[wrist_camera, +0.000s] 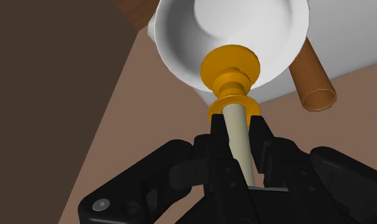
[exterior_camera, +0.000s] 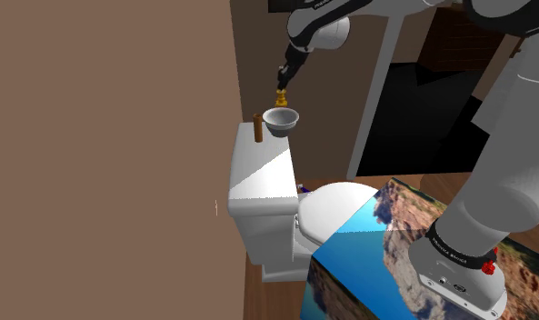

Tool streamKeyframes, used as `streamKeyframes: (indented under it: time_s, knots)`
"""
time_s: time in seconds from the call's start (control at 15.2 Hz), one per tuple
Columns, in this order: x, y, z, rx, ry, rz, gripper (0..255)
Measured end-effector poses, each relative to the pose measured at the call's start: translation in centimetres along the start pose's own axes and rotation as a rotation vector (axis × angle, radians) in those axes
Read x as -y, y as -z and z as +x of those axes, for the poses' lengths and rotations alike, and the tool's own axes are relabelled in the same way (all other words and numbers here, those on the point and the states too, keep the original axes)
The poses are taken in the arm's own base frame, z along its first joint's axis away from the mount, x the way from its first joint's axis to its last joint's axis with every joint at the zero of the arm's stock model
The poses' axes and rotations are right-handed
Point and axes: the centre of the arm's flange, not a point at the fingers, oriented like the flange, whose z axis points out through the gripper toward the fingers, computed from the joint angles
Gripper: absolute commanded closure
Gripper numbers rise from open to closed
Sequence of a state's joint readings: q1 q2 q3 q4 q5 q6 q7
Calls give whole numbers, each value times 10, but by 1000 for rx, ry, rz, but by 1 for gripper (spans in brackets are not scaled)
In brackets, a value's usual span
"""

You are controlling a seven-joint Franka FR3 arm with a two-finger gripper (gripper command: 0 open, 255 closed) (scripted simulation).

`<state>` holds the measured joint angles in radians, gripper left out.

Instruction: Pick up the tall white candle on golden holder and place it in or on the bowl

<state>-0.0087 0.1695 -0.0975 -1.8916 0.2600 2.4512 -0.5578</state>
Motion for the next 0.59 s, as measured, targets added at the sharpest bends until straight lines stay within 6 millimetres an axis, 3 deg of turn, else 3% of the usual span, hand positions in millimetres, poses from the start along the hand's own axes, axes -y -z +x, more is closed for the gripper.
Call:
streamKeyframes:
  time_s: [0.59]
  knots:
    - [1,-43,-18,0,0,0,255]
